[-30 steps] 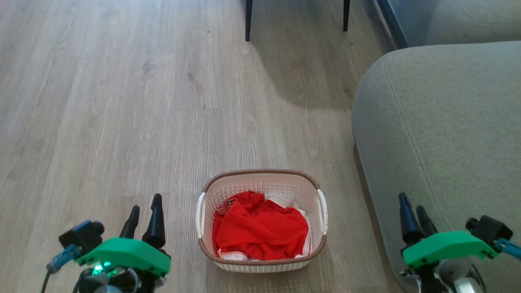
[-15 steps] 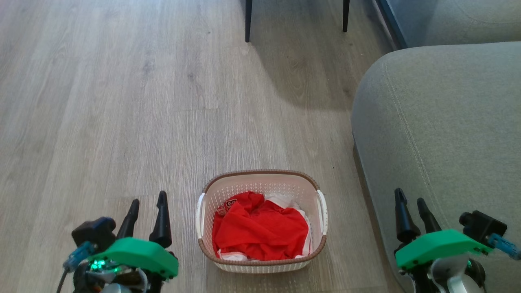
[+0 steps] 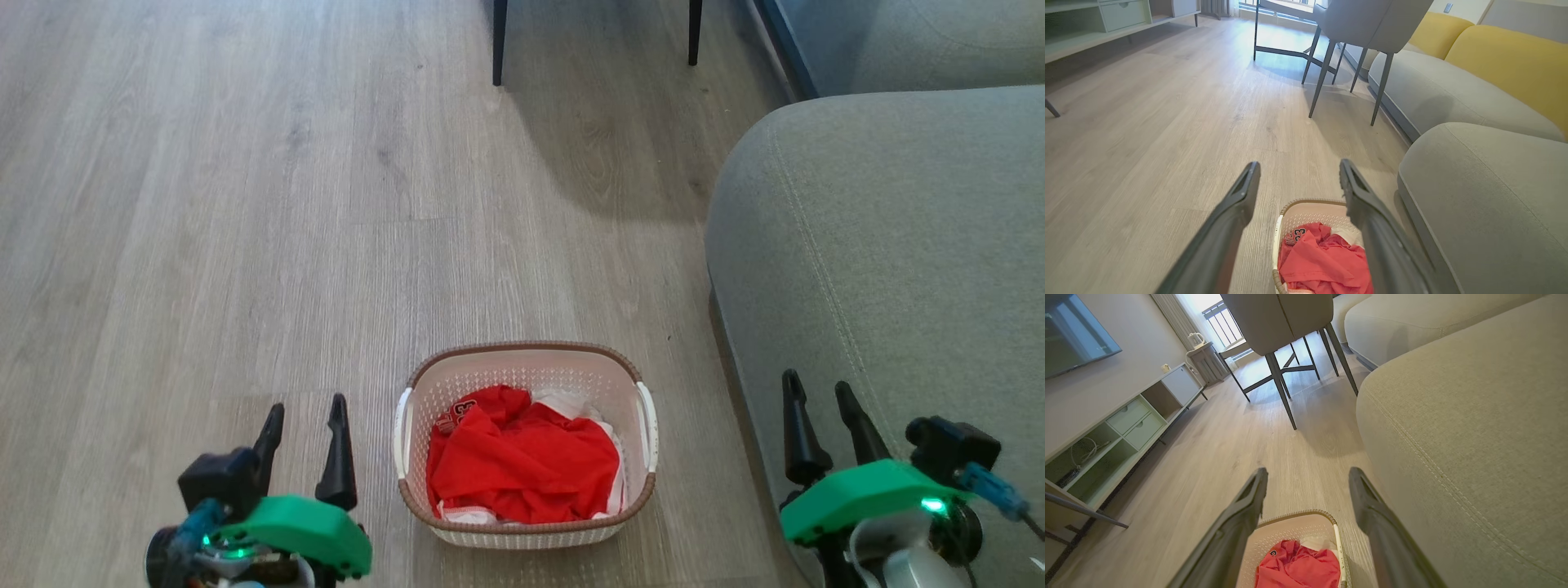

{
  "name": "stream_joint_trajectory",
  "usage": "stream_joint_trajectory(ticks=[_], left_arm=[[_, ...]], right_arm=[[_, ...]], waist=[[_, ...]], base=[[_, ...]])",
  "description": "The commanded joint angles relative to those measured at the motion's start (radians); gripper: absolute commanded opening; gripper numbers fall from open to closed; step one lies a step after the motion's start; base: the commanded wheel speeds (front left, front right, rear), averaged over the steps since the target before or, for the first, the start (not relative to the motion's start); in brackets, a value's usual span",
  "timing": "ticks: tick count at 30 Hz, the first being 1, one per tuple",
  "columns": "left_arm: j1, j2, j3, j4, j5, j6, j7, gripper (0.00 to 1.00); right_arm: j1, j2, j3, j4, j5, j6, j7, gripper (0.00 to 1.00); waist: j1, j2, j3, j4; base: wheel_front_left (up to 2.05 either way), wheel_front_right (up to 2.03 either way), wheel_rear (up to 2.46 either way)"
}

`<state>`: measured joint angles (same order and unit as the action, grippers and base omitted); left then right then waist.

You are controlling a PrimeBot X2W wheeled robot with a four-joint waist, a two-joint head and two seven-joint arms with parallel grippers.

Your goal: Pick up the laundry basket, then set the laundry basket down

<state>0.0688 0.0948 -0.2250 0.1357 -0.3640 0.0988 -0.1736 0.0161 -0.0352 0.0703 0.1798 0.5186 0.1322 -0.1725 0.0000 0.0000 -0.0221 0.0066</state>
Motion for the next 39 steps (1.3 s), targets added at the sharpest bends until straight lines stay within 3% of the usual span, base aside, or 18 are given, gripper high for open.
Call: stream_joint_trajectory(ticks=[1, 25, 39], left_arm=[[-0.025, 0.017, 0.016, -0.042, 0.029, 0.008, -0.016, 1.0], [-0.002, 0.0, 0.005, -0.026, 0.301, 0.022, -0.086, 1.0], [0.001, -0.016, 0.029, -0.002, 0.312, 0.003, -0.088, 1.0]], right_arm=[[-0.031, -0.012, 0.025, -0.04, -0.027, -0.001, -0.017, 1.0], [-0.032, -0.015, 0.079, -0.05, -0.296, -0.002, -0.088, 1.0], [-0.034, -0.015, 0.081, -0.037, -0.299, -0.002, -0.089, 1.0]], waist=[[0.0, 0.0, 0.0, 0.0], [0.0, 0.0, 0.001, 0.0], [0.0, 0.0, 0.0, -0.002]], base=[[0.0, 0.0, 0.0], [0.0, 0.0, 0.0], [0.0, 0.0, 0.0]])
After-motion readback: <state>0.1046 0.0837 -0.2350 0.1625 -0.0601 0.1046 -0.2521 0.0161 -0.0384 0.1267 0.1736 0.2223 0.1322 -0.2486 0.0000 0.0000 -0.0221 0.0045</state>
